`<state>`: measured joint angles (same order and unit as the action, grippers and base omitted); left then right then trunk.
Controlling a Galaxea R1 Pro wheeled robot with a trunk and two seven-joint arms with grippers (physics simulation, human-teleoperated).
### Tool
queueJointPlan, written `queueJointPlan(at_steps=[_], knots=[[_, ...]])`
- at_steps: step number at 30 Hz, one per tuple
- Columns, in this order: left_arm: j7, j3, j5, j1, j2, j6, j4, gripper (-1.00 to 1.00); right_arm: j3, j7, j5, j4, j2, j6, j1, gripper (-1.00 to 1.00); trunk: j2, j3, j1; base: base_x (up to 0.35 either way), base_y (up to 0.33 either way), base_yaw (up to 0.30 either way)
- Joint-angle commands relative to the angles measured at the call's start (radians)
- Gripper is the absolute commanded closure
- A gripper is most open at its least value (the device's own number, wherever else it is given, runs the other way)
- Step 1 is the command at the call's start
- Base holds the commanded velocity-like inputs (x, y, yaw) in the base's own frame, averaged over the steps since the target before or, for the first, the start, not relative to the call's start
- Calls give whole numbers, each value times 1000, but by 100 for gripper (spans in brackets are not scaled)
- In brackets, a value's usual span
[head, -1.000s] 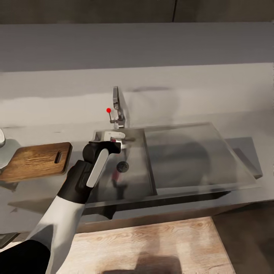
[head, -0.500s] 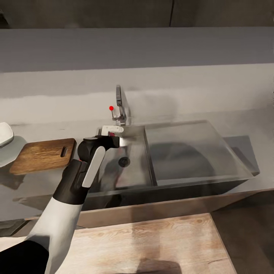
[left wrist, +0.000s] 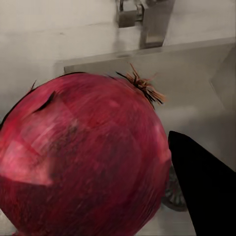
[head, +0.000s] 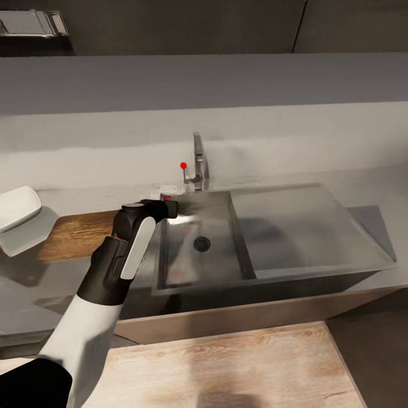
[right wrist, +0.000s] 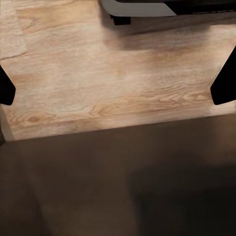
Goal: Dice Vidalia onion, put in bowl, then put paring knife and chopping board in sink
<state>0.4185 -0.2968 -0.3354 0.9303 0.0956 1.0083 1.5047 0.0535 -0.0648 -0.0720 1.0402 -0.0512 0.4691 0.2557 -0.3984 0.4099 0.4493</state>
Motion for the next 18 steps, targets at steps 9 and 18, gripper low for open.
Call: queueJointPlan(at_steps=[9, 18], knots=[[9, -1, -10, 1, 0, 3, 2, 100, 2, -5, -8, 1, -1, 0, 0, -100, -2, -13, 1, 0, 300, 0], [9, -1, -10, 1, 0, 3, 1, 100, 2, -6, -8, -8, -1, 0, 0, -100, -2, -27, 1, 0, 300, 0]])
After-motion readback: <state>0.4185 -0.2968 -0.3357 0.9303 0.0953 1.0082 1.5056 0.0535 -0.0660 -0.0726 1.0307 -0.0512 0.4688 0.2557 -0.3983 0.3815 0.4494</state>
